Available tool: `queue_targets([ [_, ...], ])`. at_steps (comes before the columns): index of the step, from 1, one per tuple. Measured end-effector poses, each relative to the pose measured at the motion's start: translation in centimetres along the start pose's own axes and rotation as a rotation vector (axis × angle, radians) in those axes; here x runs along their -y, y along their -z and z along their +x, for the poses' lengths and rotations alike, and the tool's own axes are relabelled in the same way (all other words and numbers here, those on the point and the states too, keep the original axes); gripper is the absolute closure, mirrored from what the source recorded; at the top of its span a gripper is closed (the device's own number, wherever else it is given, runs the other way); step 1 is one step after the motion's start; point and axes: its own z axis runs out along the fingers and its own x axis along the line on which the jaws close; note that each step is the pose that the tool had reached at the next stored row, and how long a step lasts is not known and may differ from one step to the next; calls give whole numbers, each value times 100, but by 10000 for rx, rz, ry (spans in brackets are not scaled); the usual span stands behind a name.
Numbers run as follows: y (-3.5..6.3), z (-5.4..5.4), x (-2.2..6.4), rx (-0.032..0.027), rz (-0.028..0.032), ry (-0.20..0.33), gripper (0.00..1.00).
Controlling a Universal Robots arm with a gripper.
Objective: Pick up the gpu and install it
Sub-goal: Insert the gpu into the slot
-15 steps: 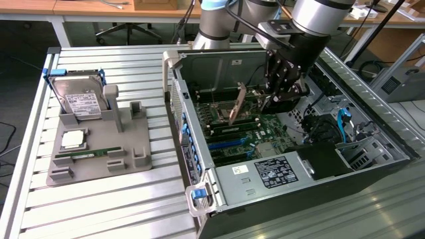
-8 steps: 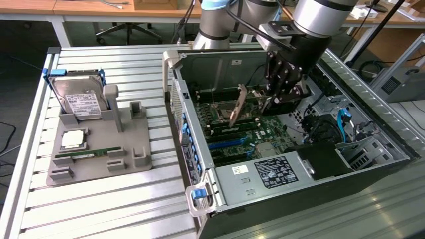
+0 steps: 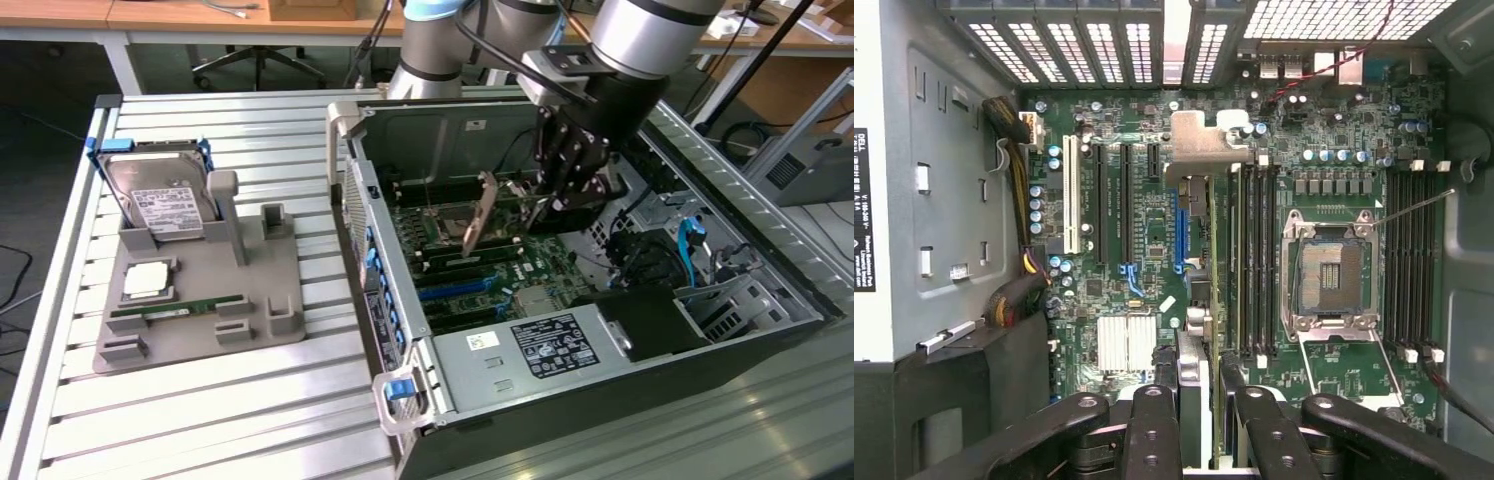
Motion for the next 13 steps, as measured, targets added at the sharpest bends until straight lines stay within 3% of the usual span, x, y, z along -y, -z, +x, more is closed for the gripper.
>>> queue_targets([
  [13, -2, 49, 0, -14, 0, -1, 73],
])
